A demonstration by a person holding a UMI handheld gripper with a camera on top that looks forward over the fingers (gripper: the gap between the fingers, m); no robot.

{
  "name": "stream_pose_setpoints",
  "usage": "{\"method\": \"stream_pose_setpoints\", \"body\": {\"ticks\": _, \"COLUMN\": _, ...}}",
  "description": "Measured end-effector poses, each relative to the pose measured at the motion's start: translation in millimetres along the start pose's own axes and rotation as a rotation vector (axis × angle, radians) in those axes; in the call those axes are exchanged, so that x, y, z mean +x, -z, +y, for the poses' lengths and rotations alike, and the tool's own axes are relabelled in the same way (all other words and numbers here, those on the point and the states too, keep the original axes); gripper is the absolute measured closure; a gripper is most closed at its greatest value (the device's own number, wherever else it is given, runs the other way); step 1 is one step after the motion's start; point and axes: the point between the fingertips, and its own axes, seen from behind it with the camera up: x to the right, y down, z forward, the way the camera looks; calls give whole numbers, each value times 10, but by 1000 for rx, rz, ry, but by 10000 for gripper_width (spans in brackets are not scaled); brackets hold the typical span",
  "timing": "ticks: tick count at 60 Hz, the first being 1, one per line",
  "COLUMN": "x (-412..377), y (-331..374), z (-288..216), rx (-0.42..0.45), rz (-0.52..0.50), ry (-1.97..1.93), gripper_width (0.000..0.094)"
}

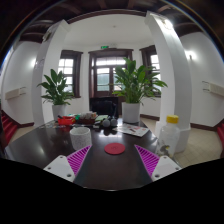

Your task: Pour water

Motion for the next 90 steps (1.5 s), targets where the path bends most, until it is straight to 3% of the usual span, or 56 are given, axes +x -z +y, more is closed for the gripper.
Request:
{"method": "stream_pose_setpoints", "body": {"ticks": 21, "x": 945, "y": 75, "z": 128, "rx": 14, "rz": 198, "ry": 20, "gripper_width": 112}}
{"method": "stream_pose_setpoints", "body": {"ticks": 46, "x": 1263, "y": -820, "z": -30, "rx": 9, "rz": 187, "ry": -28, "gripper_width": 107}}
{"method": "stream_pose_setpoints", "body": {"ticks": 49, "x": 1317, "y": -866, "z": -87, "rx": 21, "rz": 184, "ry": -32, "gripper_width": 139}}
{"method": "stream_pose_setpoints", "body": {"ticks": 52, "x": 1376, "y": -903, "z": -115, "rx": 28, "rz": 189, "ry": -39, "gripper_width": 334}}
{"method": "stream_pose_setpoints", "body": {"ticks": 58, "x": 1668, "y": -943, "z": -111, "rx": 24, "rz": 182, "ry": -16, "gripper_width": 381}}
{"method": "stream_pose_setpoints", "body": {"ticks": 65, "x": 1799, "y": -1161, "z": -212, "rx": 18, "rz": 188, "ry": -6, "gripper_width": 500}}
{"method": "stream_pose_setpoints", "body": {"ticks": 66, "x": 1672, "y": -939, "z": -104, "rx": 18, "rz": 192, "ry": -4, "gripper_width": 502}}
{"method": "stream_pose_setpoints", "body": {"ticks": 90, "x": 1508, "y": -956, "z": -235, "rx": -29, "rz": 210, "ry": 232, "gripper_width": 529}}
